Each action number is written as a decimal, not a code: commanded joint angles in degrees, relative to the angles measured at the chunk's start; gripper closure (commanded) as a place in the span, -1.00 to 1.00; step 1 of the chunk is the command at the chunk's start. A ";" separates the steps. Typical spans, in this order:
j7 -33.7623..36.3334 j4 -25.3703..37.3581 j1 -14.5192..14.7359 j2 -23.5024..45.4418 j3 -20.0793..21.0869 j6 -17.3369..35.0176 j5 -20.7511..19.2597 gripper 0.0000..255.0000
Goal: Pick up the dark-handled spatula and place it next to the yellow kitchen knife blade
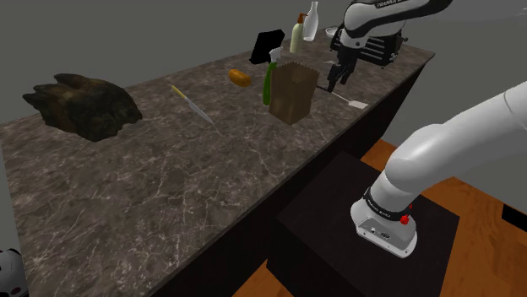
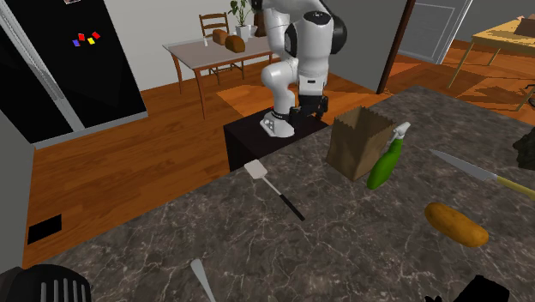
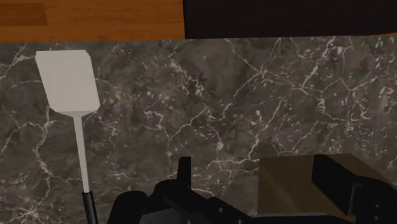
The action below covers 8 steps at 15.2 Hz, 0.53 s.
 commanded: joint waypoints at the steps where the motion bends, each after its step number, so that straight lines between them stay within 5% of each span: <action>1: -2.86 1.04 -0.27 3.21 -2.37 2.68 0.07 -1.00; 8: -14.07 8.17 -0.17 16.98 -9.92 9.98 5.35 -1.00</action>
